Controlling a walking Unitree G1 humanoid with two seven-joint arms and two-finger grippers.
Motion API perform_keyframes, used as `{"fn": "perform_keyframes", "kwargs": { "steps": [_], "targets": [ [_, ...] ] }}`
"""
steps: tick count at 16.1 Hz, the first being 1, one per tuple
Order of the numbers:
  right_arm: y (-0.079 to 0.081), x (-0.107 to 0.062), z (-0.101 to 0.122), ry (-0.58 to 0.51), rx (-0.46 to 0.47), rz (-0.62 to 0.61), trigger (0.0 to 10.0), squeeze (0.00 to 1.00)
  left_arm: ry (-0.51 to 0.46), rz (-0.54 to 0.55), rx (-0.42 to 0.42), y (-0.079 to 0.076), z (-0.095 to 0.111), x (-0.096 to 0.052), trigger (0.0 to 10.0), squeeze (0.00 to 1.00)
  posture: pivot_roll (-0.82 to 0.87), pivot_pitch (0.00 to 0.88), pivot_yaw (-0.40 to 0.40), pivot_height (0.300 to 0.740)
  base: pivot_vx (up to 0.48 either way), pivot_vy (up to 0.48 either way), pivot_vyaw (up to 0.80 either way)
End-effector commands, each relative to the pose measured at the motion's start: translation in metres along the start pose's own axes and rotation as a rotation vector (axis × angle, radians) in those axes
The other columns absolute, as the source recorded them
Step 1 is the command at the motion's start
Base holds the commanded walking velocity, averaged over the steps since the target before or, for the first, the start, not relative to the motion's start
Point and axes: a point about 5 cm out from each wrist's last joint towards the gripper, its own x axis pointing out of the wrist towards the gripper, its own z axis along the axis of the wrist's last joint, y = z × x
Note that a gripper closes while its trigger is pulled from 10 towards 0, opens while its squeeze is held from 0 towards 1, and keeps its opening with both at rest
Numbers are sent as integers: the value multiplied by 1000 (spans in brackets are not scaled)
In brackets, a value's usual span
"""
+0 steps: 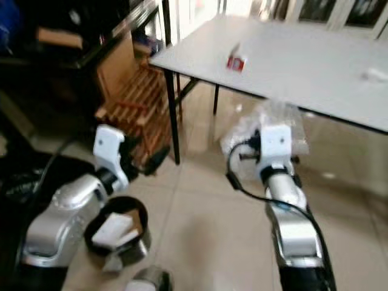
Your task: Picking trash to rubbish bin
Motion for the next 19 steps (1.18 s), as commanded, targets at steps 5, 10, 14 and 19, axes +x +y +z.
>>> {"fn": "perform_keyframes", "kwargs": {
  "steps": [5, 10, 14, 19],
  "targets": [
    [-3, 3, 4, -8, 1, -18, 10000, 0, -9, -17, -2, 1, 6, 2, 10000, 0, 46, 118, -5, 740, 0, 272, 0],
    [-1, 3, 2, -1, 10, -24, 10000, 0, -7, -25, 5, 1, 7, 3, 10000, 0, 50, 117, 0, 740, 0, 480, 0],
    [-1, 4, 1, 1, 7, -18, 10000, 0, 2, -33, 4, -3, 4, 1, 10000, 0, 54, 118, -1, 740, 0, 480, 0],
    [2, 5, -1, 6, 3, -4, 10000, 0, 17, -25, 2, -2, 2, 2, 10000, 0, 56, 116, -3, 740, 0, 457, 0]
  ]
}}
